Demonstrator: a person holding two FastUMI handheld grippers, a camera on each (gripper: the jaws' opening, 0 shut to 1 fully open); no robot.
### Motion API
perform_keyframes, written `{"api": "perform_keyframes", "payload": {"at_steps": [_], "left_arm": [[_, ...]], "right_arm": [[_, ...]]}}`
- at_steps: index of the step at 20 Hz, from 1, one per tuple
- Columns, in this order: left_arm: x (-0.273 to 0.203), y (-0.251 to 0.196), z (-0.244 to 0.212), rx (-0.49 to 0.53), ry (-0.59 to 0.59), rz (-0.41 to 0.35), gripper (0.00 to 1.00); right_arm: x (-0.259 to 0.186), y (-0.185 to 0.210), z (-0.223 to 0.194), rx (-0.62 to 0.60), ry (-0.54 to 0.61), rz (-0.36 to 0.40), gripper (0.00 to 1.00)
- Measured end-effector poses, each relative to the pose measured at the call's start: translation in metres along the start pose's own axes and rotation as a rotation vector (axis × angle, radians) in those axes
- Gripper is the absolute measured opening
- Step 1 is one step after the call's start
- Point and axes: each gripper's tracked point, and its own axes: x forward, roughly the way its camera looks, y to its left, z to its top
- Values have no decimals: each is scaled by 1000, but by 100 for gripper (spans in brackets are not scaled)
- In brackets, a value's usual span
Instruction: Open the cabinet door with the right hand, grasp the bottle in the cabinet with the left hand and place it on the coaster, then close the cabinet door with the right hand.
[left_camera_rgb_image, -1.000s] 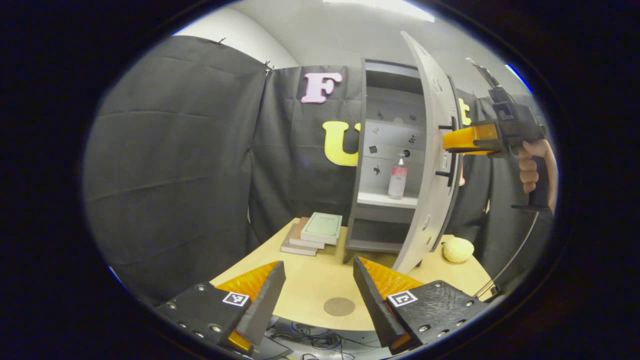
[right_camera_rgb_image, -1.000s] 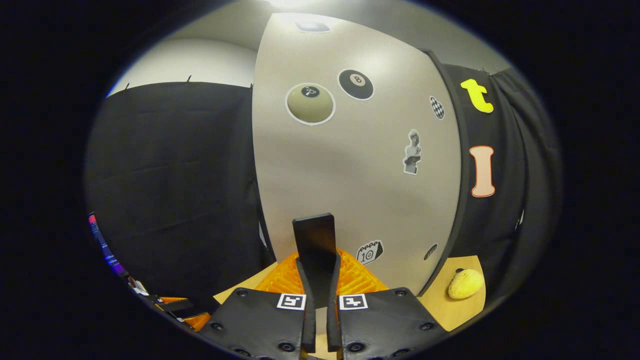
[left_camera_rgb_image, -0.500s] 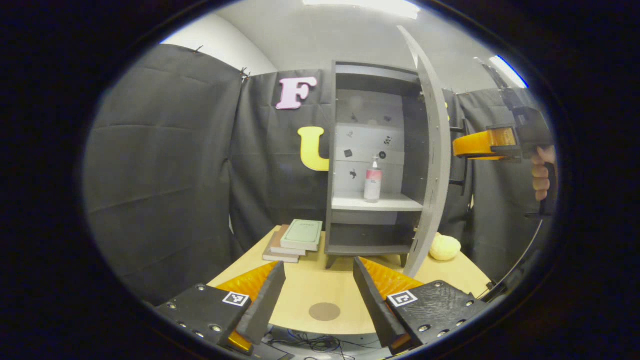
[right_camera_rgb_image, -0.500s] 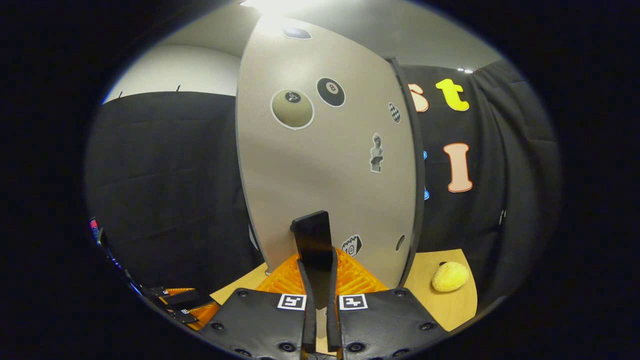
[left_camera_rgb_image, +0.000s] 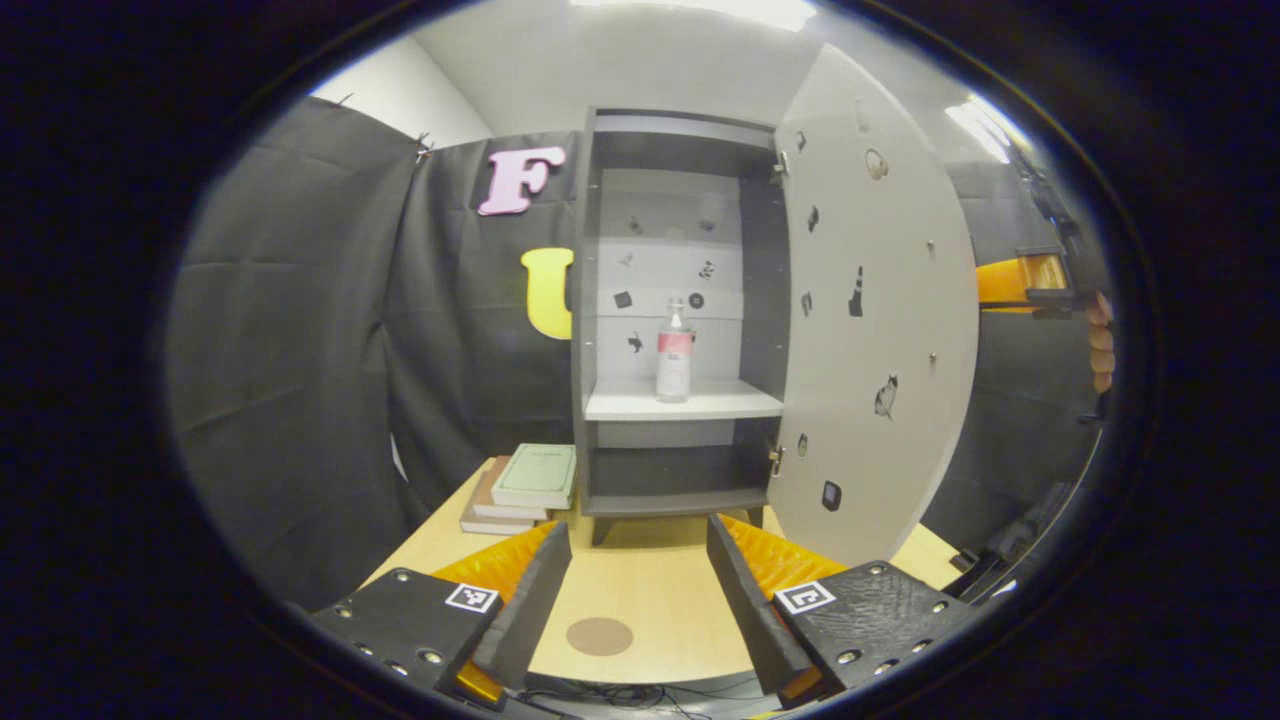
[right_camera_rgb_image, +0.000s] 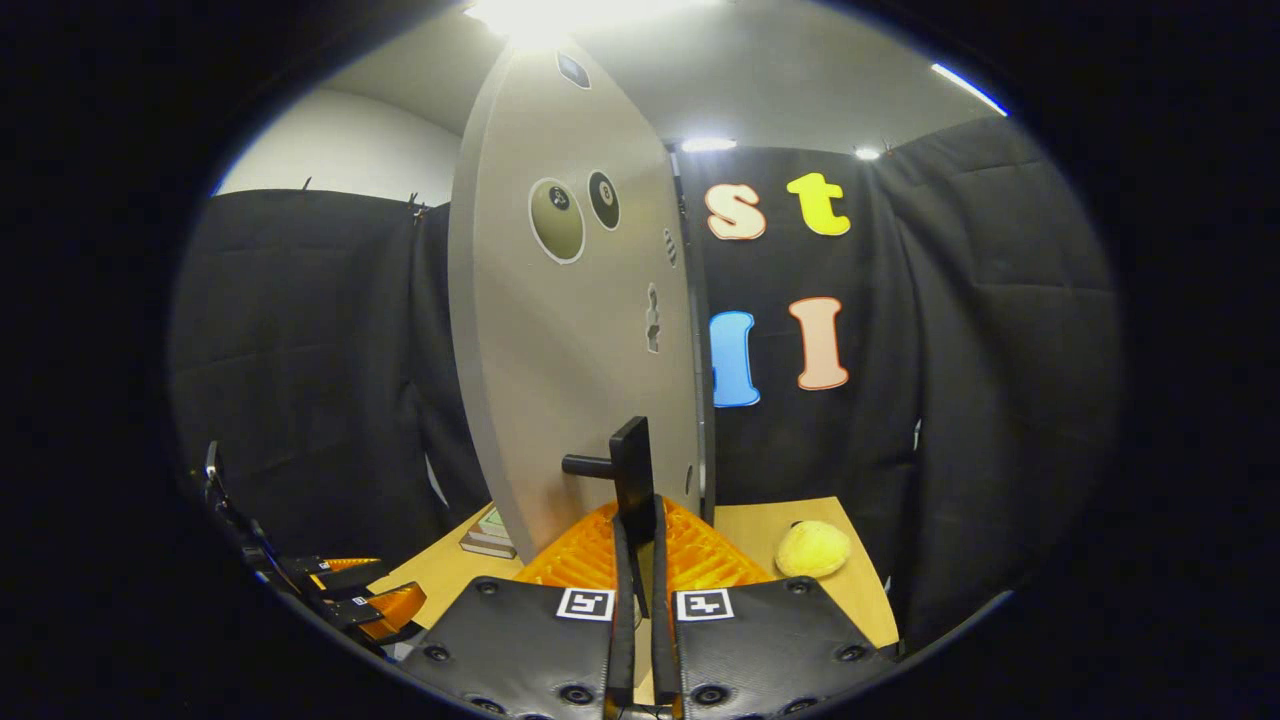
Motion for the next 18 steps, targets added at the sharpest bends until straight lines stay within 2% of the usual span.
{"api": "perform_keyframes", "payload": {"at_steps": [2, 5, 8, 10, 11, 12, 13, 15, 18], "left_arm": [[10, -14, -1, 3, 7, -38, 83], [24, -29, 0, -14, 18, -94, 83], [36, -30, 2, -4, 30, -129, 83], [43, -24, 5, -10, 37, -149, 83], [46, -19, 7, -15, 41, -155, 83], [48, -13, 8, -23, 48, -160, 83], [52, -8, 8, -30, 57, -161, 83], [63, 5, 8, -44, 73, -172, 83], [74, 24, 11, -32, 75, -189, 83]], "right_arm": [[-5, -7, -1, 20, -5, -25, 8], [-9, -24, -2, 20, -15, -88, 6], [-8, -18, -3, 68, -7, -86, 5], [-7, -20, -3, 81, -9, -105, 7], [-11, -23, -4, 72, -11, -130, 2], [-15, -26, -5, 70, -9, -150, 2], [-18, -24, -8, 91, -5, -159, 7], [-20, -11, -9, 155, -10, -143, 5], [-38, -14, -11, 167, -37, -198, 2]]}}
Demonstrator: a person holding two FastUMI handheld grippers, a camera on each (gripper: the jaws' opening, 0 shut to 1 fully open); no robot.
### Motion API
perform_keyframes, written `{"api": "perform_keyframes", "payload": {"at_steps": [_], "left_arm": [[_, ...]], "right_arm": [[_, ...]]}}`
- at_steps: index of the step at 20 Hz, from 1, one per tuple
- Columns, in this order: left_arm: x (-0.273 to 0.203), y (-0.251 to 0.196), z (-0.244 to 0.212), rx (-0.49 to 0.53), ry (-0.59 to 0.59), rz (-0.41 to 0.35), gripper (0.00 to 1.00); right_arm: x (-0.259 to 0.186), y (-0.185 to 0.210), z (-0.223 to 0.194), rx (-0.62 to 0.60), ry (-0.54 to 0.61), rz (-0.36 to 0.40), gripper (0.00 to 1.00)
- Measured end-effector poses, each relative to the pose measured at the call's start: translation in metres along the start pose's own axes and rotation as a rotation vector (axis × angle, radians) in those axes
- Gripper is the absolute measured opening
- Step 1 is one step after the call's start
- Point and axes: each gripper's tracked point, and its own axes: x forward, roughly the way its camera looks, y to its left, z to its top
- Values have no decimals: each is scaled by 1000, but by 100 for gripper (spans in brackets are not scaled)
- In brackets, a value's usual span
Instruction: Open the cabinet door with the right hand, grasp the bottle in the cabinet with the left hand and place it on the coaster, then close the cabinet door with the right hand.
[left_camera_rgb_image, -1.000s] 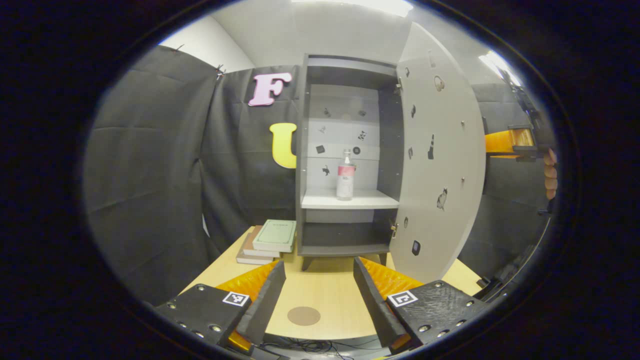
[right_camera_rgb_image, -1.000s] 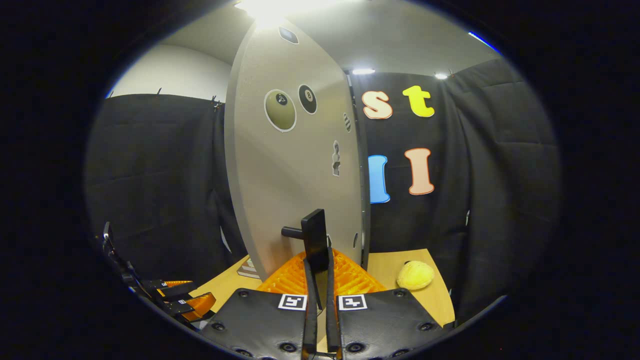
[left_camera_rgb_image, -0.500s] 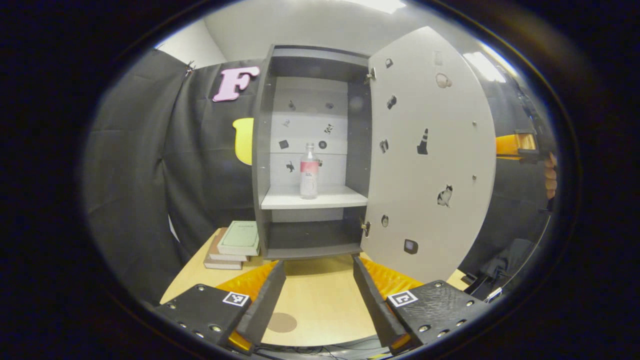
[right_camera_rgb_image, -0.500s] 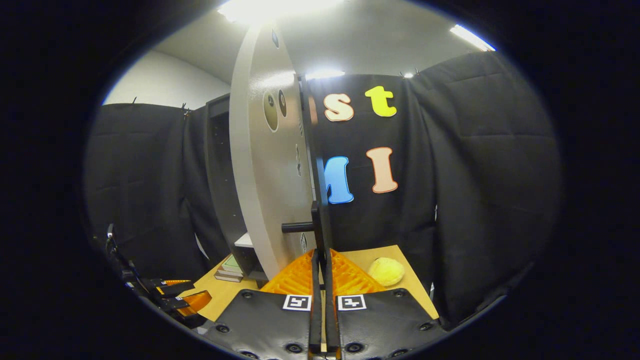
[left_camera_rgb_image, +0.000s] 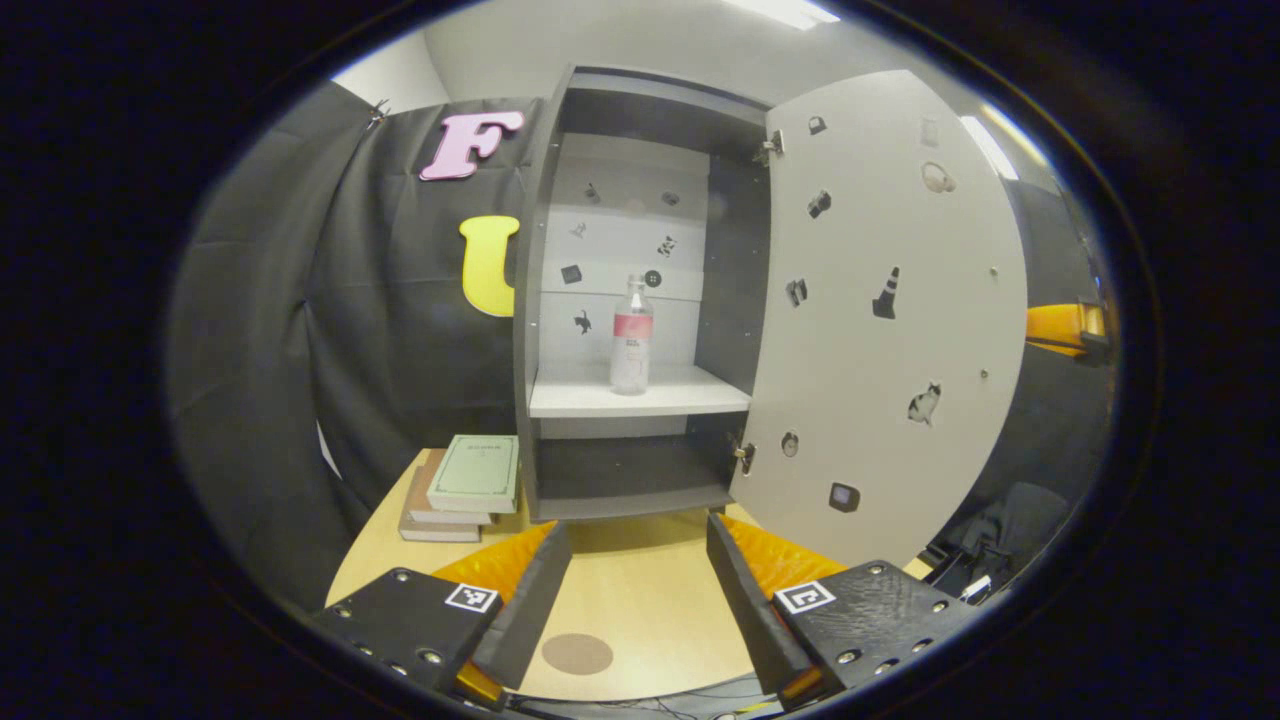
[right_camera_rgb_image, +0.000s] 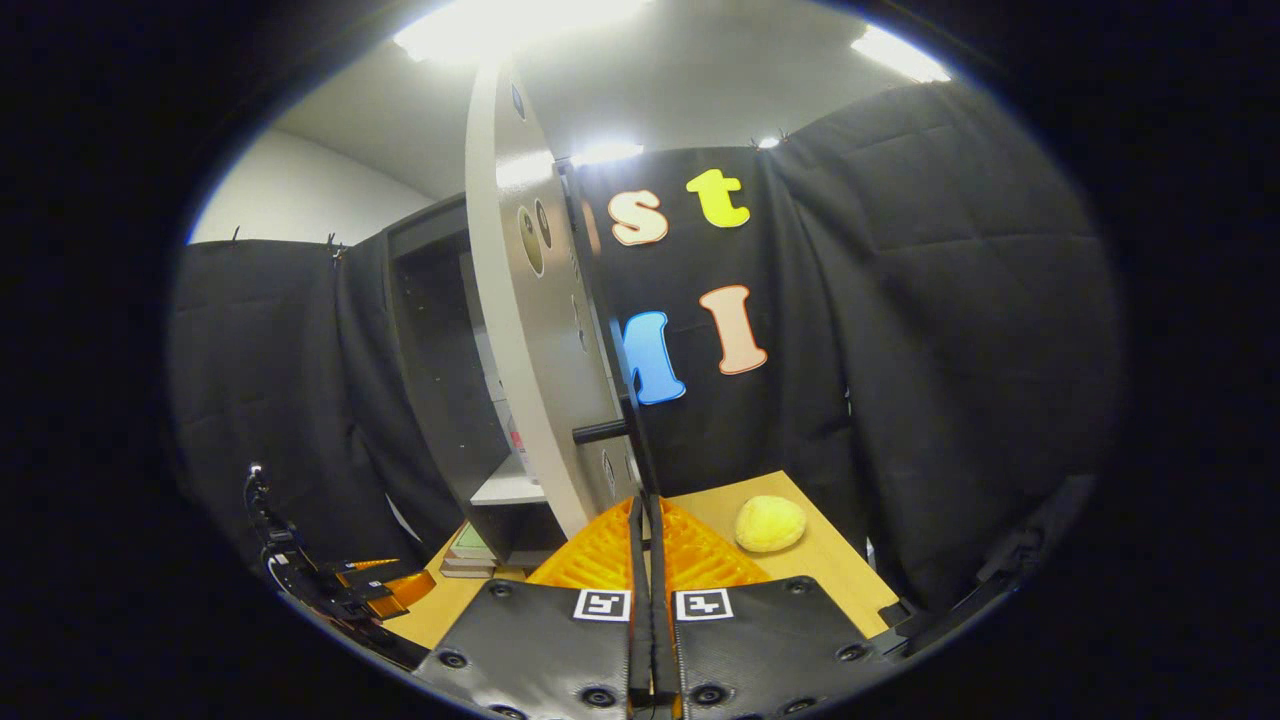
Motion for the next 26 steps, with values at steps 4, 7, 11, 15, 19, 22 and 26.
{"api": "perform_keyframes", "payload": {"at_steps": [4, 7, 11, 15, 19, 22, 26], "left_arm": [[9, 22, 15, 2, -21, -24, 83], [18, 30, 33, 5, -55, -38, 83], [32, 30, 69, 18, -120, -66, 85], [53, 33, 110, 13, -186, -76, 83], [89, 39, 146, 7, -232, -71, 83], [123, 41, 167, 2, -251, -65, 84], [172, 38, 185, 46, -248, -19, 84]], "right_arm": [[-27, -28, -3, -46, -25, -140, 0], [-42, -51, 0, -64, -33, -233, 2], [-41, -78, 14, -53, -73, -321, 0], [-19, -93, 19, -19, -96, -338, 2], [16, -110, 20, -18, -84, -338, 4], [43, -121, 21, -18, -74, -323, 1], [76, -149, 17, -2, -59, -348, 17]]}}
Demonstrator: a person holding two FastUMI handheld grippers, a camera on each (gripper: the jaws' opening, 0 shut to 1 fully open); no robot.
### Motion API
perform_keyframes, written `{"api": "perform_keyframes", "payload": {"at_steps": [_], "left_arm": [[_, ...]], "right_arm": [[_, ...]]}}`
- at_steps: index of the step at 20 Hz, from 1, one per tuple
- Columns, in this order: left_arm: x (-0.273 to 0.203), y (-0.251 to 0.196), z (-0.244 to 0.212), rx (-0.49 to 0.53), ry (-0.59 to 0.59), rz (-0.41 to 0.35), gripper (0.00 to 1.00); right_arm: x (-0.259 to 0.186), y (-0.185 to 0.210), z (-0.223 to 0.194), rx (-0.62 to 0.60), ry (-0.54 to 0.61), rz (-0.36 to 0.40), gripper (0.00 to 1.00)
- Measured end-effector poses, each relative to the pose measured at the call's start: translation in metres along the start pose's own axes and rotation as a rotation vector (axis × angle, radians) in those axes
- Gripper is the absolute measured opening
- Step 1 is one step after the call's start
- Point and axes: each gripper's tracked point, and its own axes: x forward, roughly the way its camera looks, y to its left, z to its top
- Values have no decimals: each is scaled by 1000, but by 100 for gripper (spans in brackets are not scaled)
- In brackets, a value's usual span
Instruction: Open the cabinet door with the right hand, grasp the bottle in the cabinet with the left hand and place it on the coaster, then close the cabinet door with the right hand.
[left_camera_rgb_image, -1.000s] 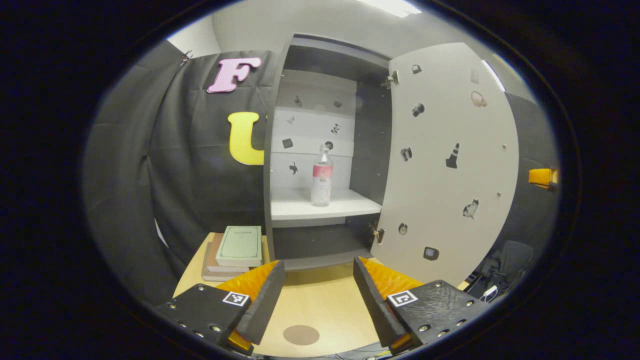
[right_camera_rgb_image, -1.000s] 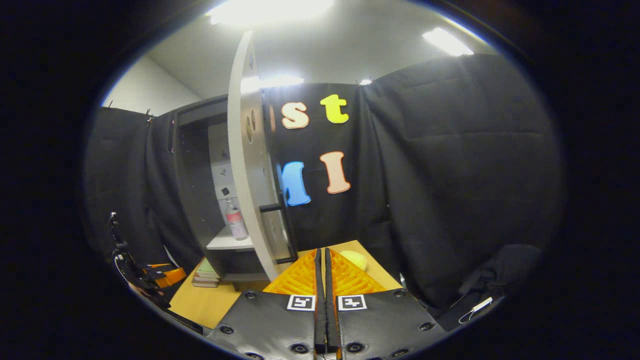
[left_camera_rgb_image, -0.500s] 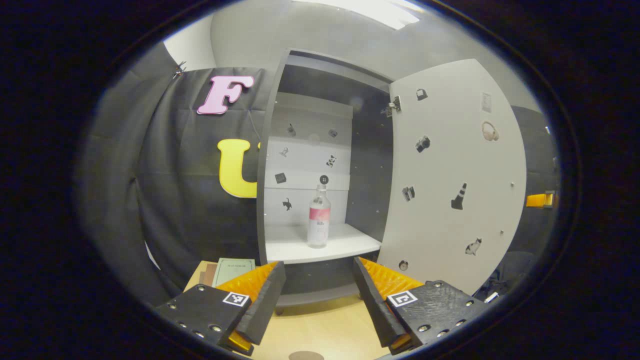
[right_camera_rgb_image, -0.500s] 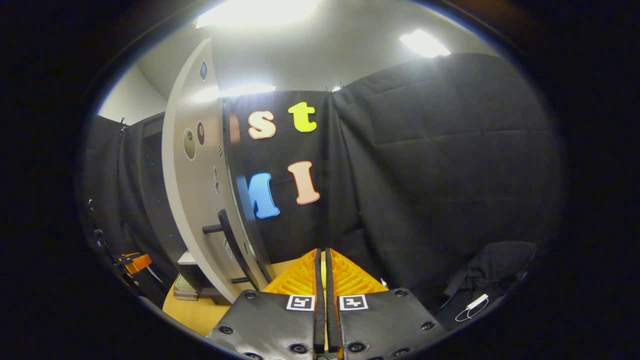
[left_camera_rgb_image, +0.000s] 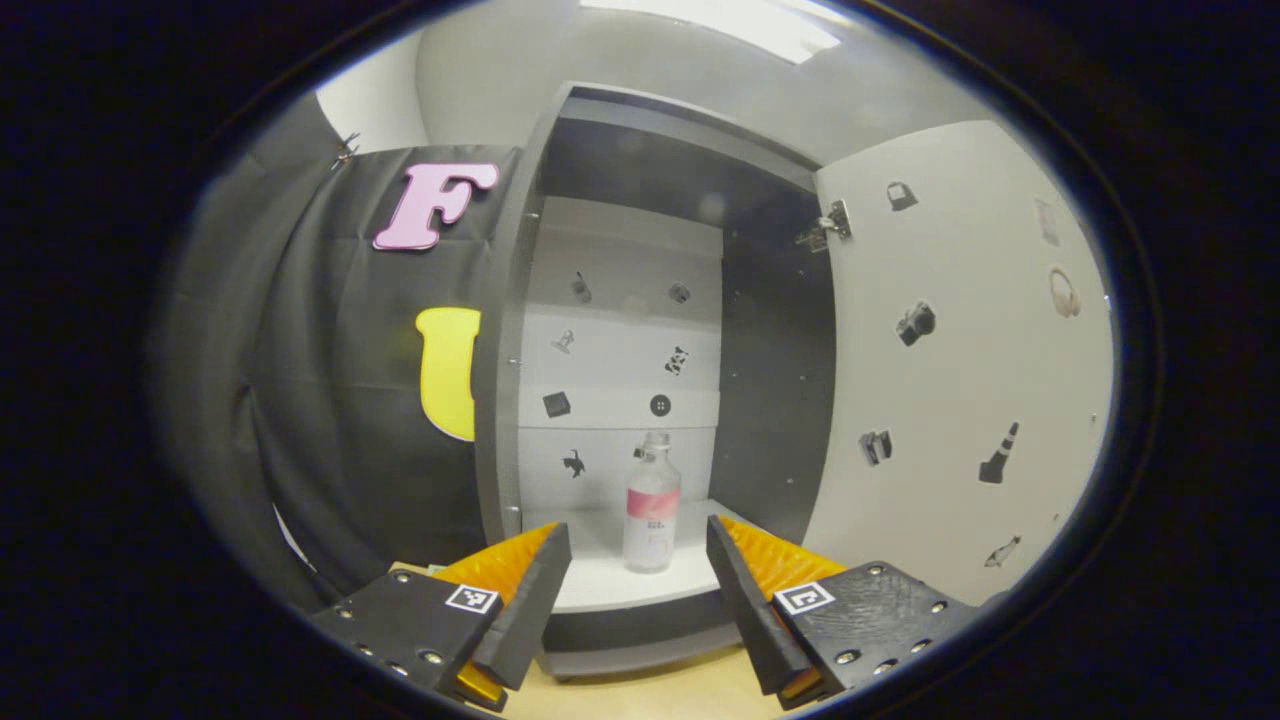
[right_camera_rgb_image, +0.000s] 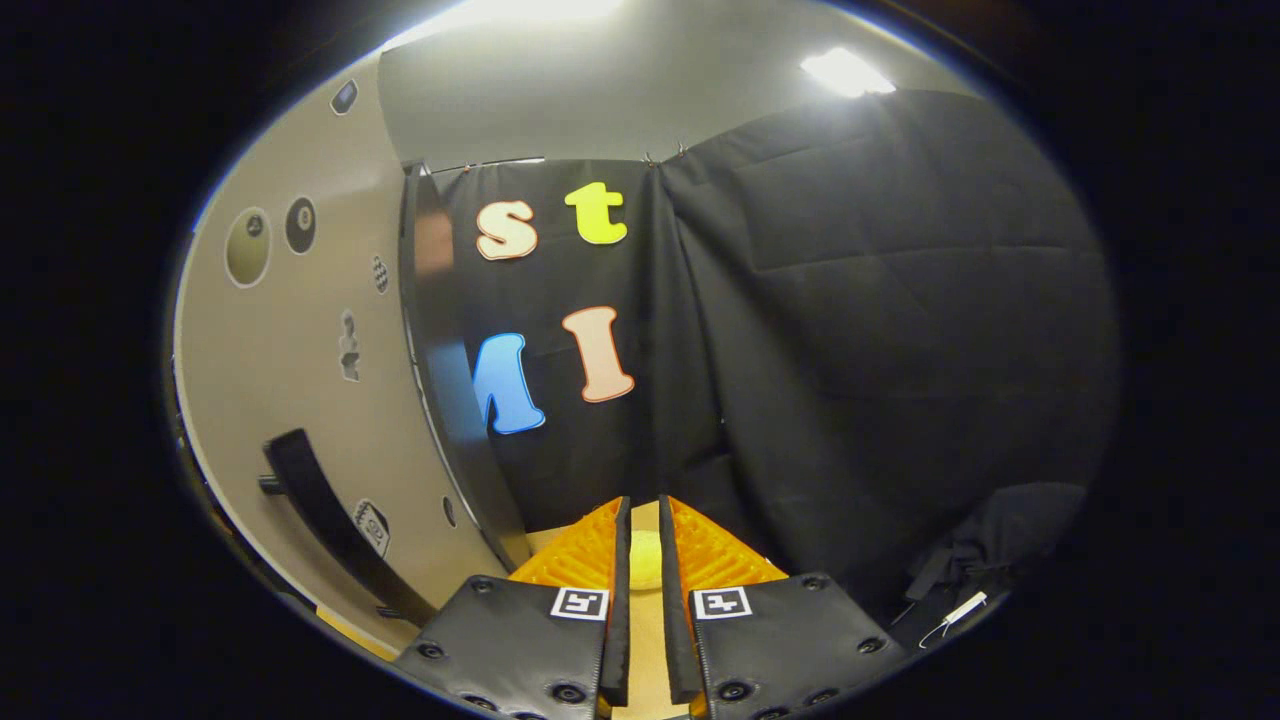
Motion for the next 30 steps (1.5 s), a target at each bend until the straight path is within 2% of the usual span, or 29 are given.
{"api": "perform_keyframes", "payload": {"at_steps": [1, 2, 3, 4, 5, 6, 7, 8, 9, 10, 11, 12, 15, 16, 17, 22, 24, 26, 30], "left_arm": [[12, 4, -6, 8, 24, 33, 82], [25, 0, -9, 3, 35, 34, 82], [38, -5, -11, 3, 43, 29, 84], [52, -8, -15, 0, 53, 25, 84], [64, -12, -21, -9, 61, 11, 84], [75, -16, -25, -19, 66, 1, 84], [85, -20, -30, -29, 70, -6, 84], [95, -21, -35, -37, 78, -7, 83], [103, -21, -40, -44, 86, -8, 84], [111, -21, -44, -52, 93, -5, 83], [120, -22, -48, -61, 96, -3, 83], [126, -23, -51, -72, 100, -6, 83], [144, -24, -64, -97, 124, -12, 85], [151, -23, -66, -93, 128, -9, 84], [151, -22, -68, -89, 129, -5, 82], [150, -26, -63, -77, 119, -14, 84], [149, -23, -61, -40, 113, -3, 82], [149, -25, -61, -24, 113, -1, 84], [149, -23, -61, -68, 106, 2, 84]], "right_arm": [[8, -3, -1, 8, 0, -9, 9], [16, -4, -2, 19, 2, -6, 20], [26, -7, -5, 25, 9, -7, 17], [34, -6, -8, 25, 23, 12, 17], [43, 0, -12, 18, 44, 32, 28], [48, -1, -16, 1, 53, 38, 35], [53, -7, -16, -22, 49, 28, 36], [59, -12, -18, -45, 53, 19, 43], [66, -15, -22, -61, 66, 13, 55], [70, -20, -26, -71, 80, 7, 73], [76, -25, -26, -73, 83, -3, 75], [81, -35, -23, -63, 74, -32, 82], [99, -53, -19, -53, 54, -90, 84], [102, -56, -19, -58, 62, -96, 94], [106, -60, -24, -60, 70, -105, 99], [125, -64, -32, -45, 99, -101, 98], [130, -73, -33, -37, 98, -125, 98], [136, -73, -35, 3, 103, -115, 98], [152, -72, -43, 40, 125, -96, 98]]}}
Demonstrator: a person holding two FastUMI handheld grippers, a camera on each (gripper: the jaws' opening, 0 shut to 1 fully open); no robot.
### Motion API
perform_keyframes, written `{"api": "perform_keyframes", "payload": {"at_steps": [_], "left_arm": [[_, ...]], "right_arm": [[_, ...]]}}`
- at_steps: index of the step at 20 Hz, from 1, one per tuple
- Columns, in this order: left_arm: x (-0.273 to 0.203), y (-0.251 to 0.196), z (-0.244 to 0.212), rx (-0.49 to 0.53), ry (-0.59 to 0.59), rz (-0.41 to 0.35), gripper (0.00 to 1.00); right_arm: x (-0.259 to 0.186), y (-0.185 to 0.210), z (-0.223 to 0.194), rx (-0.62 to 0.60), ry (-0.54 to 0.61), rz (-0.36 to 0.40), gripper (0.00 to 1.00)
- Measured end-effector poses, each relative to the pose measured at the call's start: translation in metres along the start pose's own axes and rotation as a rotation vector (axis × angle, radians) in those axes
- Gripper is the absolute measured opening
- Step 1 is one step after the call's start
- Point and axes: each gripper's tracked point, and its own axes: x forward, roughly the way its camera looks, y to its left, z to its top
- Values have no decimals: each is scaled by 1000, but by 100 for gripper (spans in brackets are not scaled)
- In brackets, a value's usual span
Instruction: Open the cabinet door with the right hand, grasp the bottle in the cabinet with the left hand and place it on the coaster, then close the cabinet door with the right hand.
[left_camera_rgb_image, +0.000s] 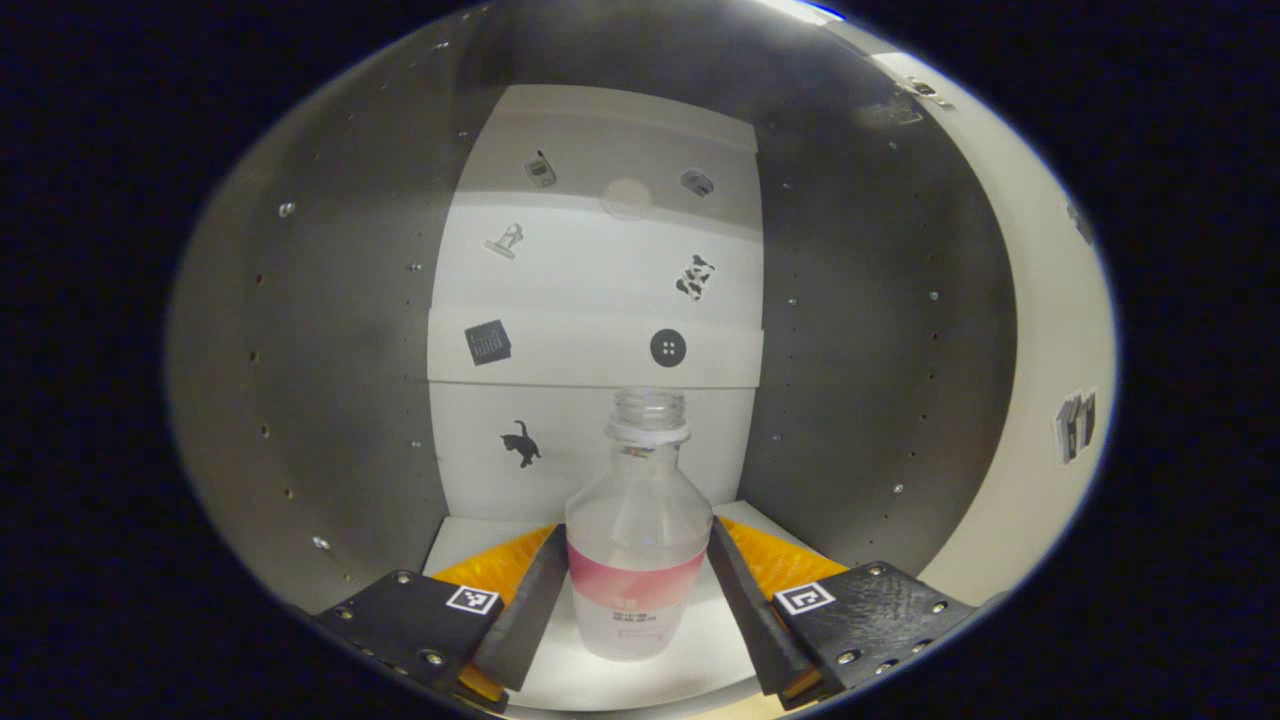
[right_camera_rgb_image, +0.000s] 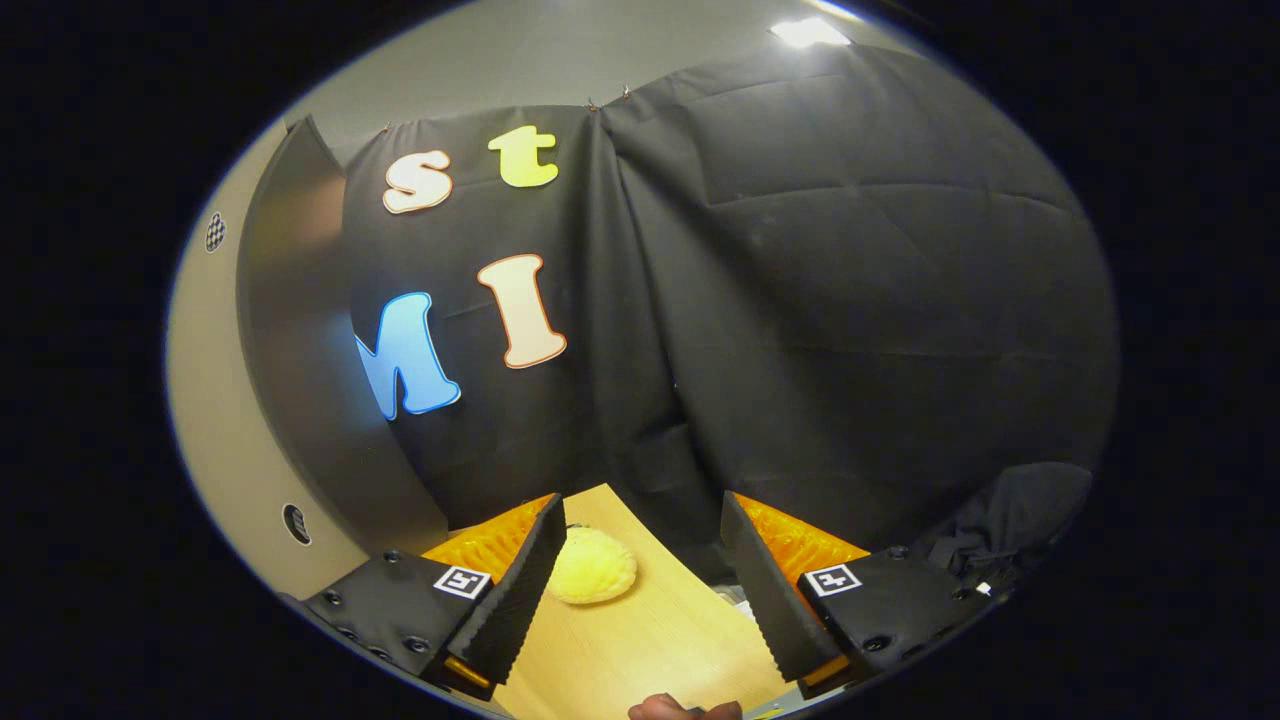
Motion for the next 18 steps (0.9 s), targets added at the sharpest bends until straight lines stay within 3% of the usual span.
{"api": "perform_keyframes", "payload": {"at_steps": [5, 9, 18], "left_arm": [[0, 2, 1, -114, -14, -11, 83], [-10, 3, 0, -171, -19, -25, 71], [-100, 5, 26, -122, -80, -27, 71]], "right_arm": [[8, 10, 14, -34, -48, 28, 98], [6, 18, 20, -30, -72, 63, 98], [-31, 29, 6, -36, -67, 136, 98]]}}
